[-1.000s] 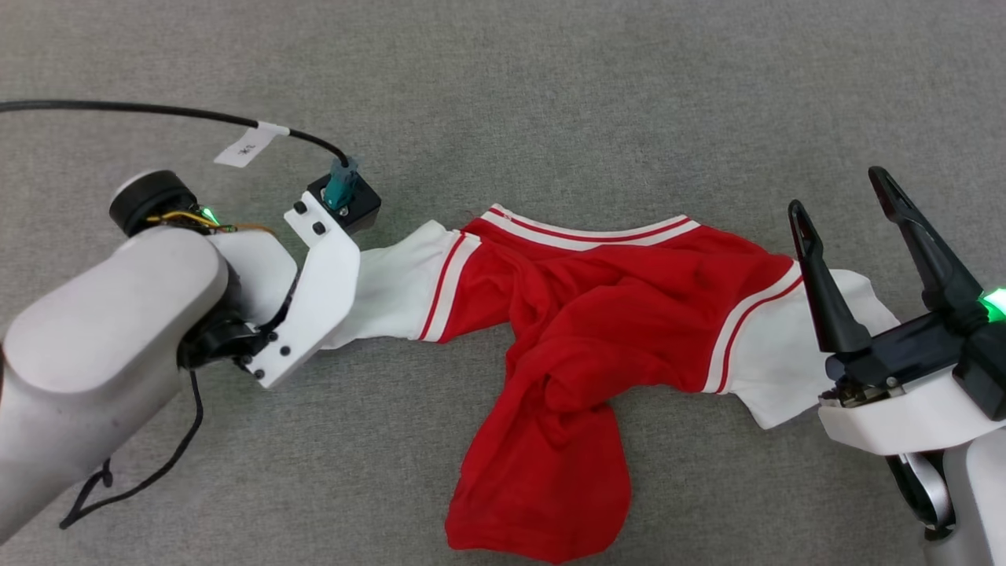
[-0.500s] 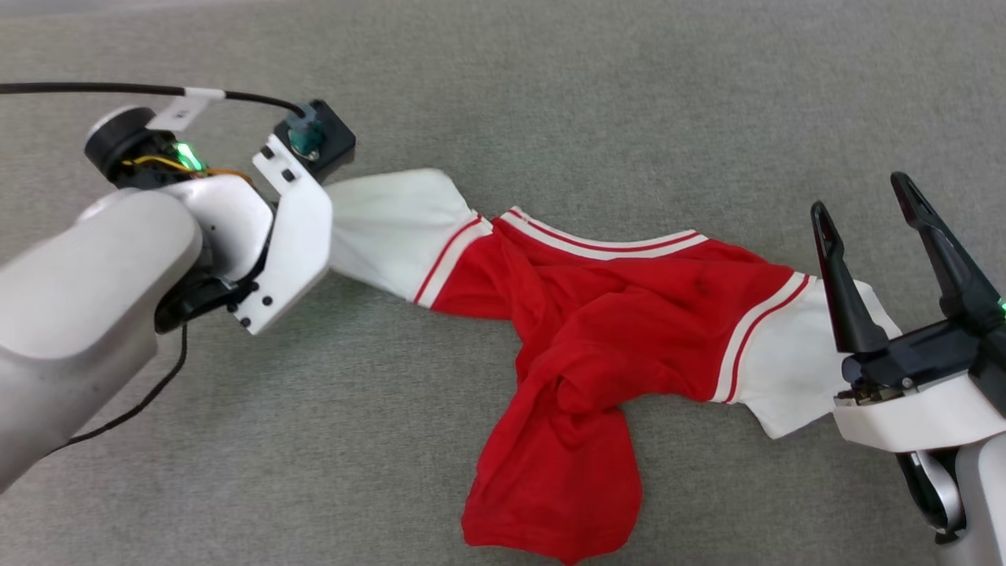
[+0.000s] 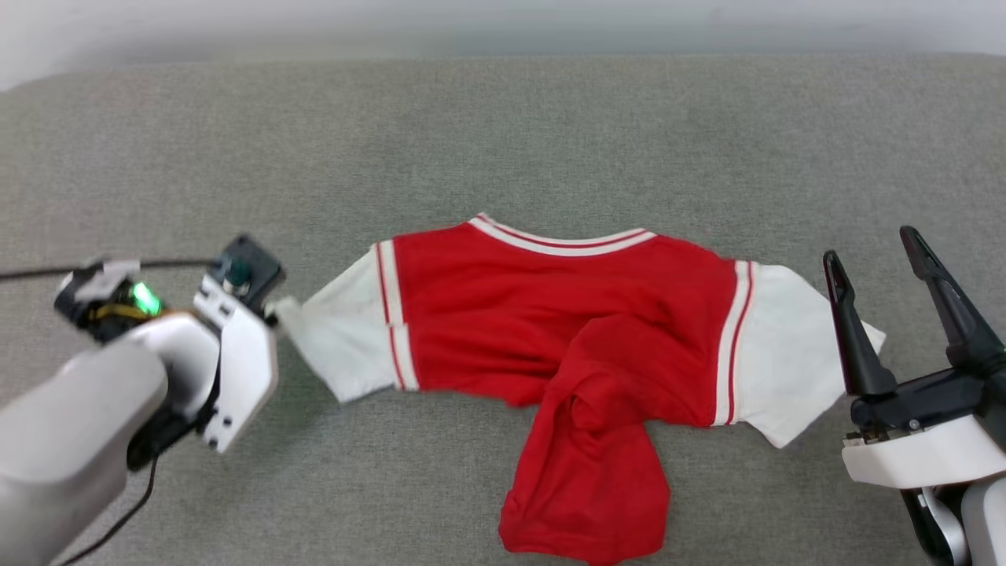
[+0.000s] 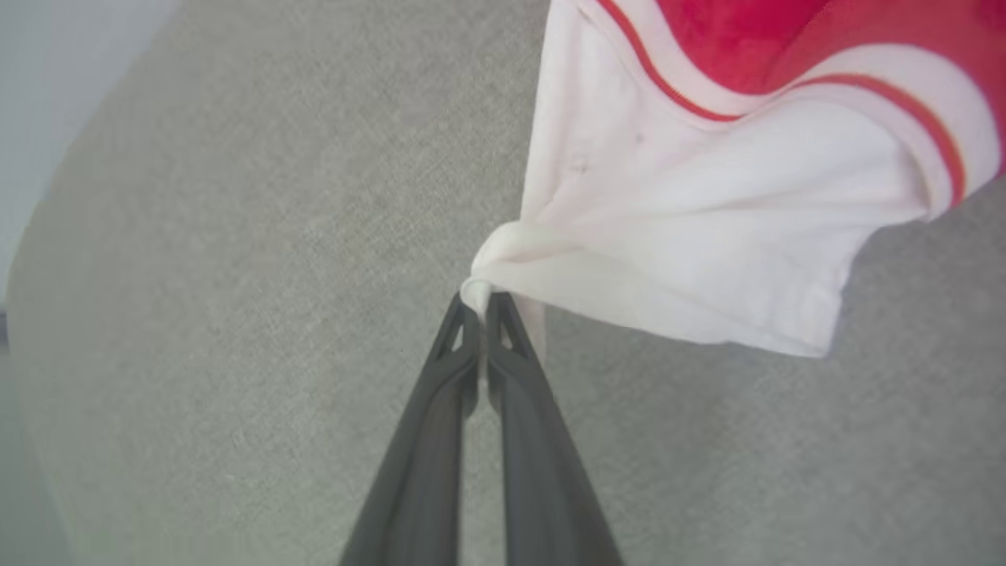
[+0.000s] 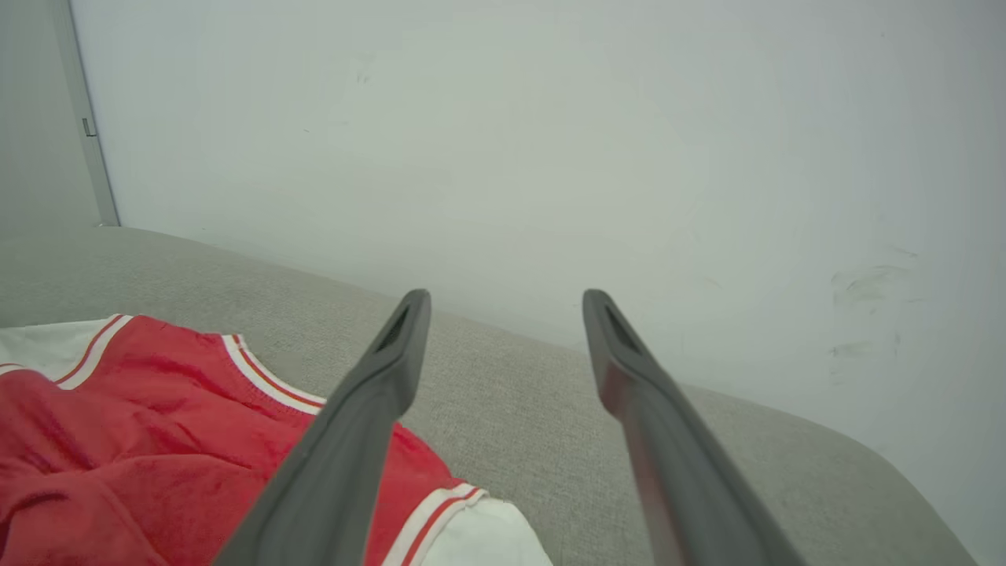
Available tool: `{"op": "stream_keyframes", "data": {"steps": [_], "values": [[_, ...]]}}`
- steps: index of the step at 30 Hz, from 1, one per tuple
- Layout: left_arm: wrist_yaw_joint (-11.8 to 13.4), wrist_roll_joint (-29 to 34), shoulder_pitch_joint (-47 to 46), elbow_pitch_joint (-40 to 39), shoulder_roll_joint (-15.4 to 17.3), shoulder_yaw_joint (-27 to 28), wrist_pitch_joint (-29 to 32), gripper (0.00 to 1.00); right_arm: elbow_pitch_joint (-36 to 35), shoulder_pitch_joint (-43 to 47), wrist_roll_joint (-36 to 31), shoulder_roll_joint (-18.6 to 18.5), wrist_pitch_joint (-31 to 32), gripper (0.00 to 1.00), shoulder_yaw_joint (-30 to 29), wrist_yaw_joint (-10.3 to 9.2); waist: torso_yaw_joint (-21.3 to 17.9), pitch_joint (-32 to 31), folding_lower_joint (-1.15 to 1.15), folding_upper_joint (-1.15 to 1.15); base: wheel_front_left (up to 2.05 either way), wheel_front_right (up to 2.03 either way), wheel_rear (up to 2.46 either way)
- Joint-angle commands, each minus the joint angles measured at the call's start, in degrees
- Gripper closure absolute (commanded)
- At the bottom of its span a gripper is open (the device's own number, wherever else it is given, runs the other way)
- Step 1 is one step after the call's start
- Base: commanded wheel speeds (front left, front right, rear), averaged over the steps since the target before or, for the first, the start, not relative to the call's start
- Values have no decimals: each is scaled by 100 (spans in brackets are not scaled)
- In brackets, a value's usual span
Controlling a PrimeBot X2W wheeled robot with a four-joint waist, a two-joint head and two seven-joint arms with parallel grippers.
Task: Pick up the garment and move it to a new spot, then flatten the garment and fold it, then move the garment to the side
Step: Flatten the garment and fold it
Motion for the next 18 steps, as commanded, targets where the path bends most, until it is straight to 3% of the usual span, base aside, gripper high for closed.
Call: {"op": "stream_keyframes", "data": {"steps": [1,5,10,11,12,18], "values": [[71,-34,255,71,53,-16,-83,100,-11,80,19,31,-11,0,-11,-6,36,-39,0,0,0,0,0],[178,-224,924,260,44,-58,-280,100,18,168,-3,5,-12,0,-3,-6,58,-67,0,0,0,0,0],[129,-507,1439,541,-103,-100,-365,100,83,224,-26,-29,-12,0,-8,-6,87,-150,0,0,0,0,0],[115,-575,1441,580,-112,-65,-384,81,103,244,-24,-34,-12,0,-12,-6,98,-183,0,0,0,0,0],[116,-573,1403,610,-109,-29,-428,2,122,263,-23,-40,-12,0,-14,-6,110,-218,0,0,0,0,0],[41,-549,870,425,204,135,-195,0,170,315,-13,-55,-12,0,-13,-6,161,-422,0,0,0,0,0]]}}
